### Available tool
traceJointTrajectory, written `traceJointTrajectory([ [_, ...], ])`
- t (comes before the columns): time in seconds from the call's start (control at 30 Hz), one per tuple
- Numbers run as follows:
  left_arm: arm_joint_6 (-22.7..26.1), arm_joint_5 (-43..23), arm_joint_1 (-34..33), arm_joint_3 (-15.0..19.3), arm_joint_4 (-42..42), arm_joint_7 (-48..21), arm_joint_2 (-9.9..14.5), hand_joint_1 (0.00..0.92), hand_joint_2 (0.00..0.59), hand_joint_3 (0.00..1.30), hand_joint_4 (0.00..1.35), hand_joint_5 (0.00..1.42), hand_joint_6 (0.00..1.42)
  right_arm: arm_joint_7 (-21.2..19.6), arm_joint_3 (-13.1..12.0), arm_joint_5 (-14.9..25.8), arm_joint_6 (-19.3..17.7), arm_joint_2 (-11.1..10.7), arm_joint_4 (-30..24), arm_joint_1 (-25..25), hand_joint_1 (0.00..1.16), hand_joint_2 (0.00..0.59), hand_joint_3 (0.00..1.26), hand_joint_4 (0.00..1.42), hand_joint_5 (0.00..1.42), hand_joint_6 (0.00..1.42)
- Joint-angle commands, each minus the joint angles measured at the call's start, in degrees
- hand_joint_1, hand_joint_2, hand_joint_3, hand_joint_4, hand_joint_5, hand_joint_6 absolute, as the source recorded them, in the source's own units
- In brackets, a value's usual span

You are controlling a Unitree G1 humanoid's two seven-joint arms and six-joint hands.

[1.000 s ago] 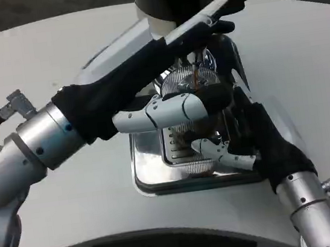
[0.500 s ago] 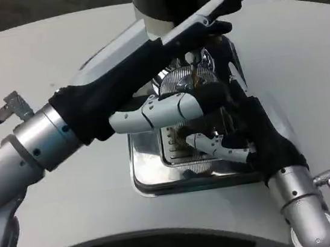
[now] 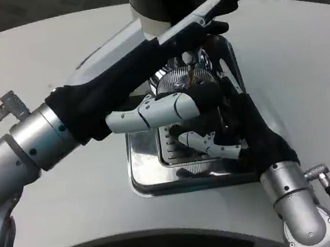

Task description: Grasp the cup under the faucet to collect the drink, then remove the cup.

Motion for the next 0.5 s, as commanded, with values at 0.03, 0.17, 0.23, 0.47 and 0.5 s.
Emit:
traceJointTrajectory([
  [0.03,-0.02,0.92,2.93,1.48,0.32,0.83,0.82,0.000,0.153,0.00,0.00,0.10,0.08,0.26,0.77,0.44,-0.61,0.35,1.80,0.14,0.82,0.171,0.00,0.09,0.06,0.15],
  [0.17,-2.54,0.44,4.62,5.69,-1.73,6.13,-0.99,0.000,0.168,0.00,0.00,0.09,0.06,0.03,0.73,0.60,-0.74,0.50,2.51,-0.07,0.83,0.174,0.01,0.09,0.07,0.16],
  [0.23,-3.30,-0.15,5.44,7.58,-2.81,8.23,-1.73,0.000,0.177,0.00,0.00,0.08,0.06,0.18,0.69,0.93,-0.91,0.57,3.09,-0.33,0.83,0.174,0.01,0.10,0.08,0.17],
  [0.47,-3.55,-0.72,7.11,9.35,-3.44,8.88,-1.20,0.000,0.182,0.00,0.00,0.08,0.06,0.41,1.44,1.13,-1.56,1.01,4.92,-1.48,0.83,0.174,0.05,0.13,0.11,0.19],
  [0.5,-3.57,-0.83,7.33,9.51,-3.47,8.82,-1.10,0.000,0.183,0.00,0.00,0.08,0.06,0.43,1.58,1.09,-1.56,1.09,5.19,-1.65,0.83,0.174,0.06,0.14,0.11,0.20],
])
